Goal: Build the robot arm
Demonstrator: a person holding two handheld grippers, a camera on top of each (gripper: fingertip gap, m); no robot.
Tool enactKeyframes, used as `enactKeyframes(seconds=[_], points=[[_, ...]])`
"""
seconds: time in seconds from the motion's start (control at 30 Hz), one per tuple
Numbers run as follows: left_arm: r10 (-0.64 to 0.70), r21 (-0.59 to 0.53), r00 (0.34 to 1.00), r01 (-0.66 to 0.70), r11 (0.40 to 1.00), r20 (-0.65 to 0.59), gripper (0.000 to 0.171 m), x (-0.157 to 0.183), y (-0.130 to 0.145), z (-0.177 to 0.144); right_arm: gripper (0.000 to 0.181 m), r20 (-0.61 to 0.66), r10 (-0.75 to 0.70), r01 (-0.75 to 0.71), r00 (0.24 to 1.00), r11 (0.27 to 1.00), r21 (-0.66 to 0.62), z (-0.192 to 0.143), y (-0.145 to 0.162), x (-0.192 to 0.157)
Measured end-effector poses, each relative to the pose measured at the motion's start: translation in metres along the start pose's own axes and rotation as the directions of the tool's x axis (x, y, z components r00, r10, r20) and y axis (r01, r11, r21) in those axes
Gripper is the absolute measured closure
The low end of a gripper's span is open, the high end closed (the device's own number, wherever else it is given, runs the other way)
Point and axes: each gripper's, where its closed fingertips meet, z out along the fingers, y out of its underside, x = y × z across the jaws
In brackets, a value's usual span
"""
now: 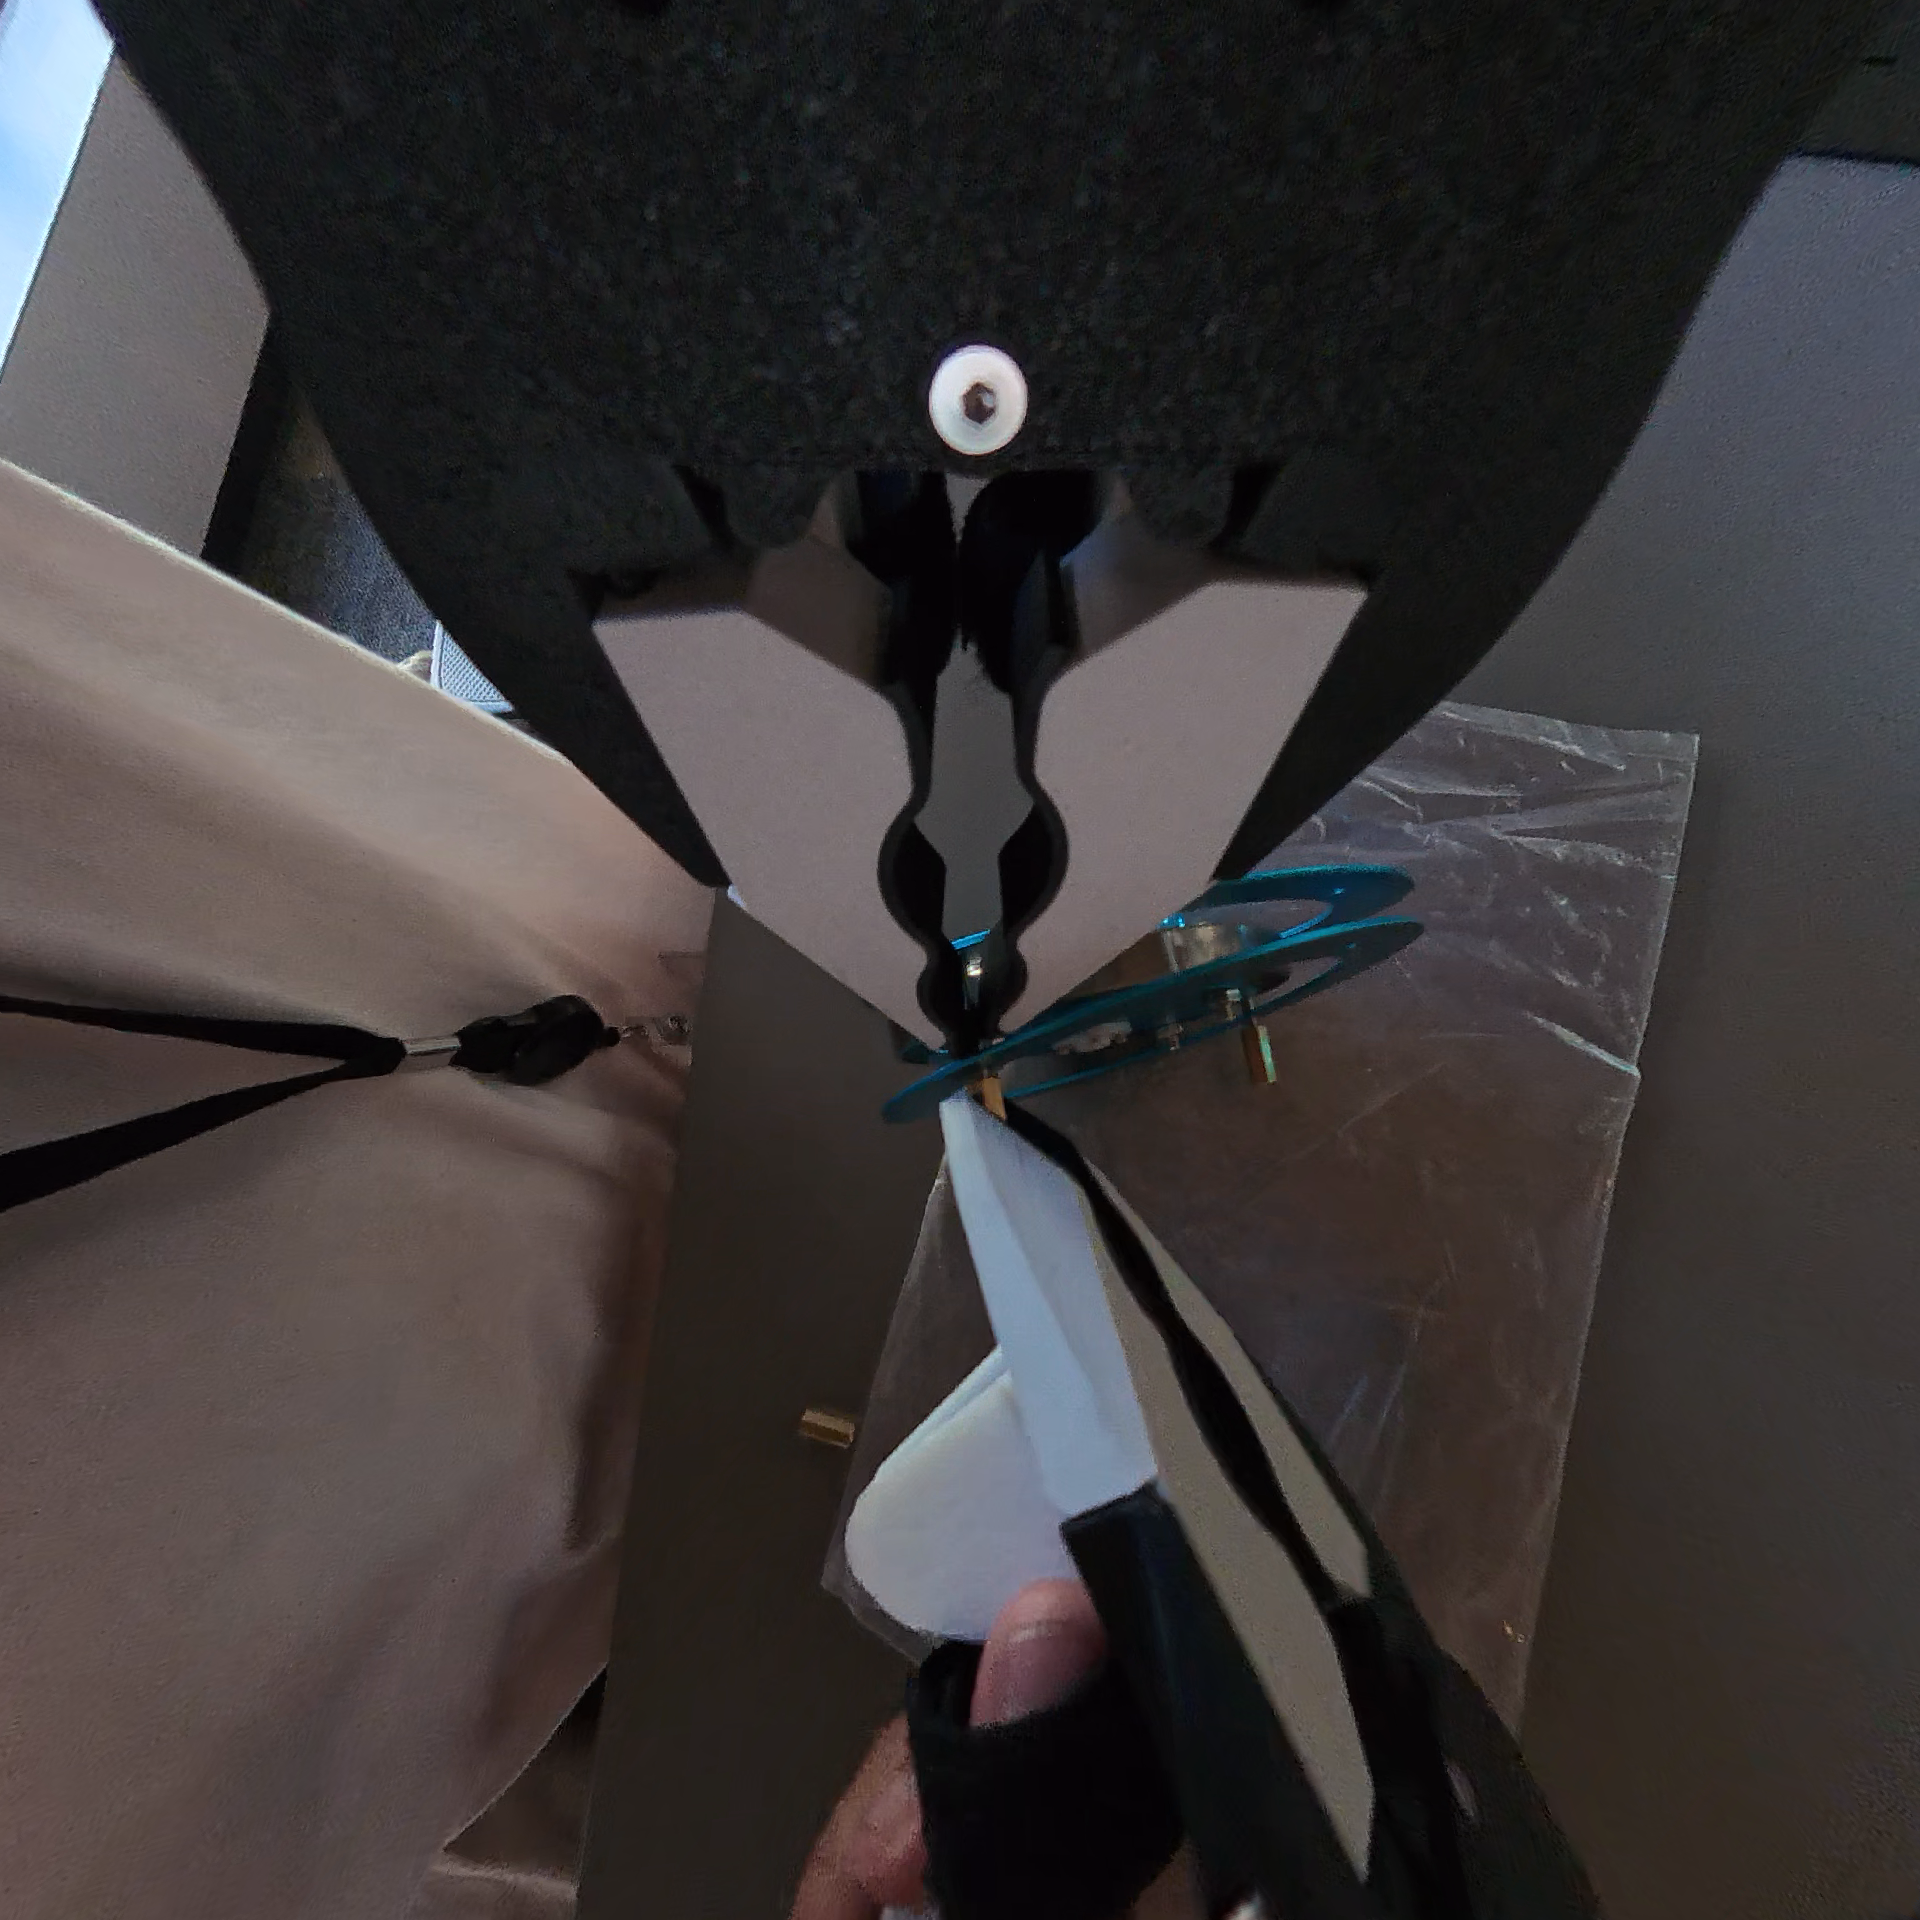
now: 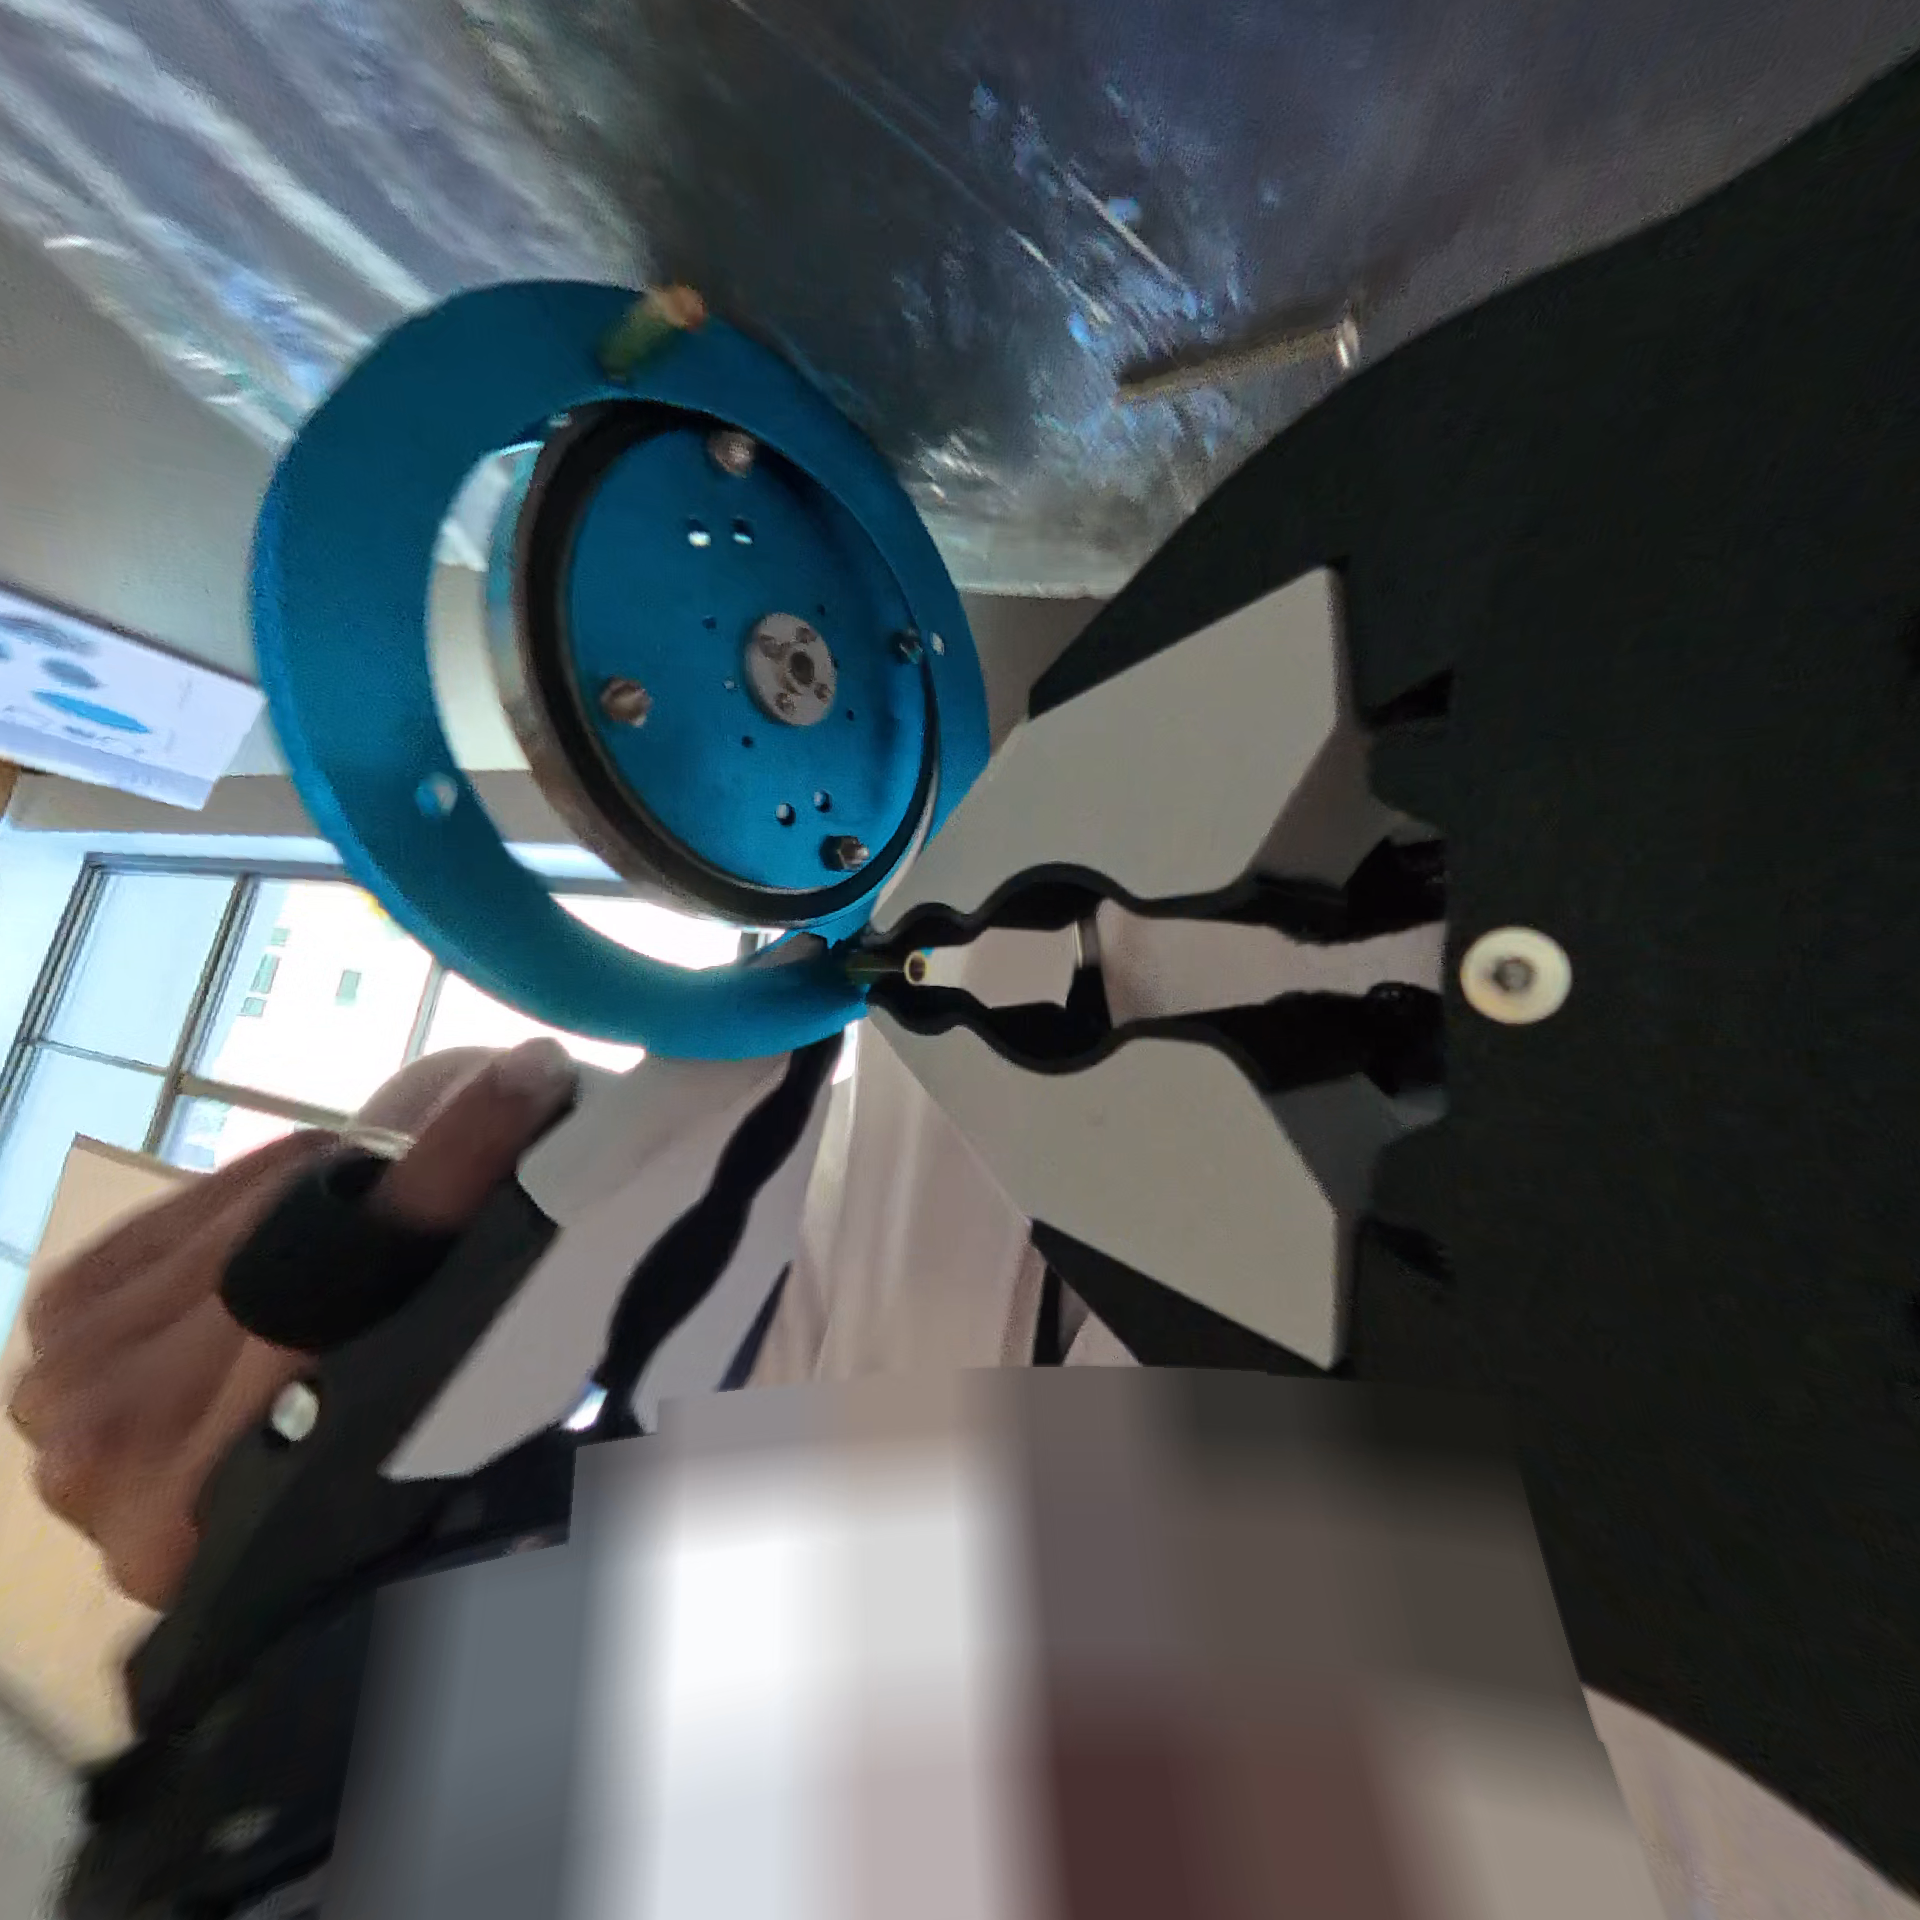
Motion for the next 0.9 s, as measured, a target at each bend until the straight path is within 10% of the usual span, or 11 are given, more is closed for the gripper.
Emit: enactKeyframes(seconds=[0.1,0.23,0.37,0.73,0.8,0.9], points=[[0.003,-0.006,1.0,-0.003,1.0,-0.006,0.169,0.0,0.001,0.0,0.147,-0.146,-0.458,0.452,0.877,0.889,-0.071,-0.004,-0.002,0.007],[0.0,-0.018,1.0,0.0,1.0,-0.016,0.169,-0.003,0.003,-0.002,0.131,-0.321,-0.934,0.905,0.158,0.266,-0.331,-0.015,-0.014,0.018],[-0.009,-0.031,0.999,0.008,0.999,-0.033,0.169,-0.006,0.004,-0.005,0.159,-0.33,-0.872,0.851,-0.361,-0.164,-0.498,-0.016,-0.019,0.004],[0.012,-0.055,0.997,-0.016,0.998,-0.071,0.17,-0.009,-0.001,-0.003,0.177,-0.225,-0.886,0.769,-0.407,-0.199,-0.607,-0.007,-0.02,0.008],[0.018,-0.055,0.997,-0.022,0.998,-0.073,0.169,-0.008,-0.001,-0.003,0.177,-0.258,-0.917,0.803,-0.304,-0.101,-0.588,-0.008,-0.018,0.009],[0.023,-0.056,0.998,-0.027,0.998,-0.066,0.17,-0.007,0.0,-0.002,0.178,-0.327,-0.931,0.834,0.165,0.309,-0.457,-0.005,-0.014,0.011]])
